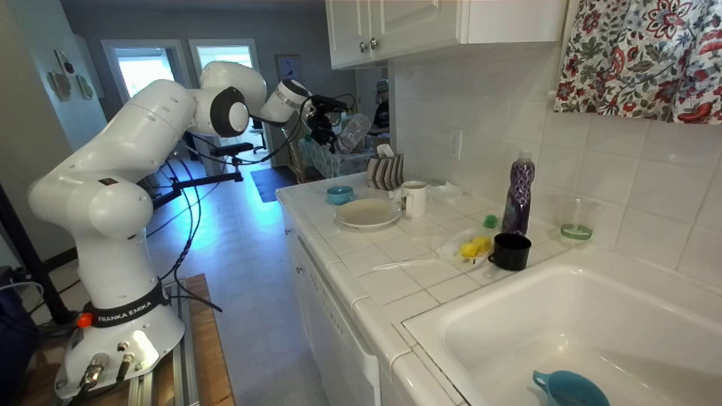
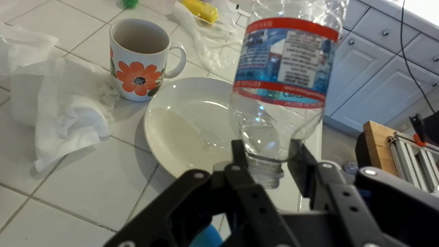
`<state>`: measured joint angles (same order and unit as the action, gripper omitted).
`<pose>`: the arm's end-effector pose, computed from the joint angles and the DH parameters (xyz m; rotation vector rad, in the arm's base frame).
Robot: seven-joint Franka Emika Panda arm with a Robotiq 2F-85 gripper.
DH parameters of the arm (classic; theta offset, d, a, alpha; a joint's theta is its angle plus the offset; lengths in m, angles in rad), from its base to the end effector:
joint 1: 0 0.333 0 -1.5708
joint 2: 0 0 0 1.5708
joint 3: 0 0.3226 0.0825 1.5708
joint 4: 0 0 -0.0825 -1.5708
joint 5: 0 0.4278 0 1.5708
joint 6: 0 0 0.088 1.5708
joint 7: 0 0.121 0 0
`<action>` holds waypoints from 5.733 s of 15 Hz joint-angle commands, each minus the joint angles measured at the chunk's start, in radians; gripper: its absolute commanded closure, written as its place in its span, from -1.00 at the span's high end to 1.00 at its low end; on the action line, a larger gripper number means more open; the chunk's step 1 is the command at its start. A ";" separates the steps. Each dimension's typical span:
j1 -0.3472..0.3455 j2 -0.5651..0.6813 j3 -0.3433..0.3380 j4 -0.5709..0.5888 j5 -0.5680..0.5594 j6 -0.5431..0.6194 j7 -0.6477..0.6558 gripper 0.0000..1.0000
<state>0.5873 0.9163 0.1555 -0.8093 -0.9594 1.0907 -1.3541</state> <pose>0.6628 0.3737 0.3812 1.3535 1.8948 -1.0565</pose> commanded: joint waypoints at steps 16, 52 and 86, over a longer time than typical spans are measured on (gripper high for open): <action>0.068 0.113 -0.105 0.193 -0.041 -0.061 -0.166 -0.78; 0.126 0.177 -0.160 0.262 0.015 0.318 0.375 -0.78; 0.132 0.181 -0.330 0.109 -0.105 0.807 1.558 -0.78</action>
<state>0.7054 1.1207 -0.1527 -0.6387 -1.0398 1.8790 0.0641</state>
